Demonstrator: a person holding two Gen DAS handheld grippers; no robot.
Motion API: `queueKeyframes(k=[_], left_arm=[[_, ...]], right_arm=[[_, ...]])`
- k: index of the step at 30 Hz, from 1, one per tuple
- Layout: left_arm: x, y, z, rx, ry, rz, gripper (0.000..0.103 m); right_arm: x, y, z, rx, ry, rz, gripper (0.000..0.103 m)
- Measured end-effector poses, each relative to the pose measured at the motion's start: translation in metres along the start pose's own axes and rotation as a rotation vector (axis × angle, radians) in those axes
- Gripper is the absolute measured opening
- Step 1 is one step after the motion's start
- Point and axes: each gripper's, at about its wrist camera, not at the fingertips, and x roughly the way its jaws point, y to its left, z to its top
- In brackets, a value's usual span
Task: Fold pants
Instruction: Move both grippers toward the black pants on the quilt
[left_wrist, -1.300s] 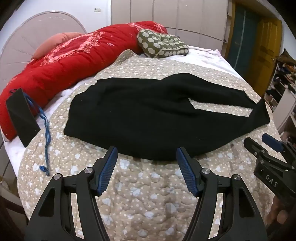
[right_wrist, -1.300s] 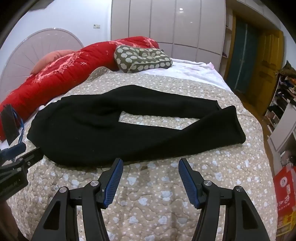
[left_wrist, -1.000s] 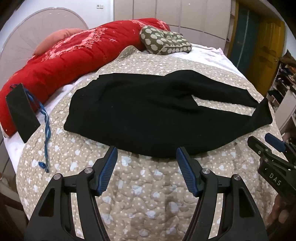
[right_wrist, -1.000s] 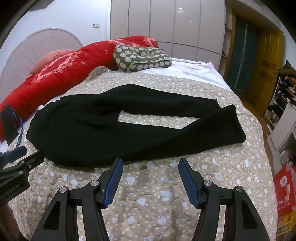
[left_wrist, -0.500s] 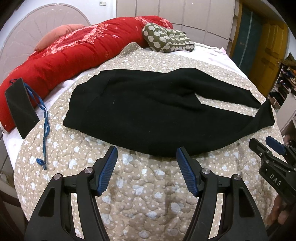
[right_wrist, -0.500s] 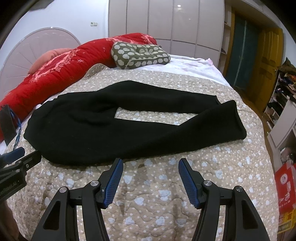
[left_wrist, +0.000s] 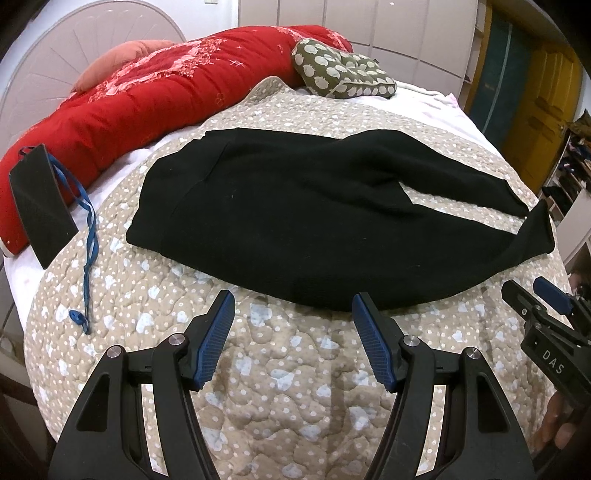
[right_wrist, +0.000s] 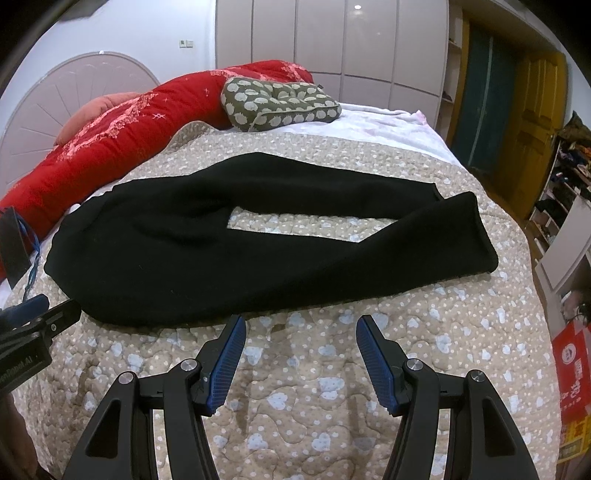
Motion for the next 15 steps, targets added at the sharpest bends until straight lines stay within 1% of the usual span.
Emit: queueKeyframes(k=[8, 10, 15], left_arm=[[0.0026, 0.0035, 0.0002, -0.012, 0.007, 0.007, 0.066], [0.0032, 0.0046, 0.0006, -0.016, 0.01, 0.007, 0.066], [0.0042, 0.0059, 0.0009, -0.021, 0.015, 0.008, 0.066]], right_arm=[[0.004, -0.0037, 0.001, 0.053, -0.024, 0.04, 0.06], [0.0043, -0.0044, 0.0008, 0.056, -0.029, 0.041, 0.06], [0.007, -0.0091, -0.0018, 0.051, -0.007, 0.029, 0.06]])
